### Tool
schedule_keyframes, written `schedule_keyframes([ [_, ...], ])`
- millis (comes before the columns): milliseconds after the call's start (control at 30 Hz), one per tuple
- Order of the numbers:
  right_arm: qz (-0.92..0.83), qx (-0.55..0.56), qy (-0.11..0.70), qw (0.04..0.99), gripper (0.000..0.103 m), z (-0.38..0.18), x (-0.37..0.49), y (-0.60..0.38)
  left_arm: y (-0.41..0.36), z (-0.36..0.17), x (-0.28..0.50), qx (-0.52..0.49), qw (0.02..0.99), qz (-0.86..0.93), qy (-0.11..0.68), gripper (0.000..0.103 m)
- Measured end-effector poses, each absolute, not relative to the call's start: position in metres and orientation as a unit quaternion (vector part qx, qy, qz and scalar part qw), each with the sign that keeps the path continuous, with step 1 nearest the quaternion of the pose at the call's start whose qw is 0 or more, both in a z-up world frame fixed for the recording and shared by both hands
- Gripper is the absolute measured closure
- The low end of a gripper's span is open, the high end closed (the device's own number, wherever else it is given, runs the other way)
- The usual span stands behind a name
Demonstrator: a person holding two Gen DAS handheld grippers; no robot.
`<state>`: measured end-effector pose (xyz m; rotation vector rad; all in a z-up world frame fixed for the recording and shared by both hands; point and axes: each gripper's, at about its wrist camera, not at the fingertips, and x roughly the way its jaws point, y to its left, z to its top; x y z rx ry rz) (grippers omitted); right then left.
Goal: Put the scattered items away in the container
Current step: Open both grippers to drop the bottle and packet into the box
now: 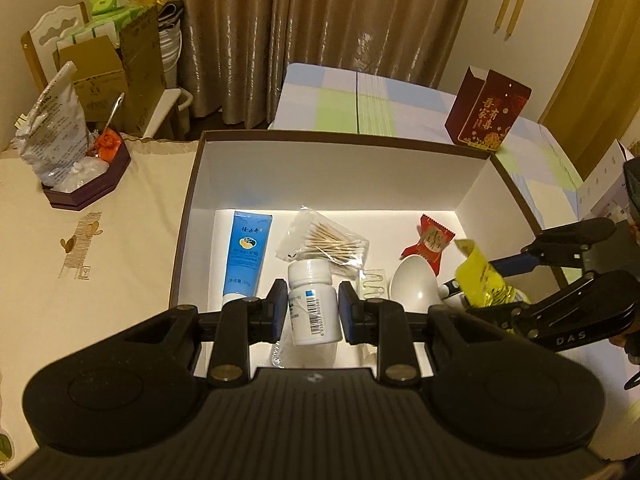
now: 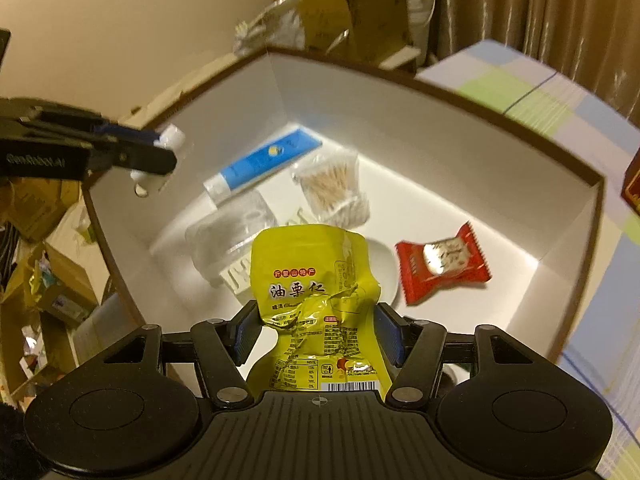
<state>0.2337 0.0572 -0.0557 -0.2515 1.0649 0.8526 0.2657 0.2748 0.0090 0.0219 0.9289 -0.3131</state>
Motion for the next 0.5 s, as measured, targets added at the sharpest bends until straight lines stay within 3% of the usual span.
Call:
schedule_keyframes([
  [167,0.399,-0.114,0.507,0.756,0.018,-0.062,0.235,0.061,0.275,0.002,0.275,0.013,0.878,-0.158,0.452,0.08],
  [400,0.388,-0.113,0.5,0.766,0.016,-0.055,0.235,0.051,0.273,-0.006,0.284,0.017,0.871,-0.162,0.463,0.08],
  [500,0.388,-0.116,0.488,0.773,0.01,-0.051,0.234,0.047,0.27,-0.009,0.289,0.021,0.869,-0.165,0.465,0.081],
])
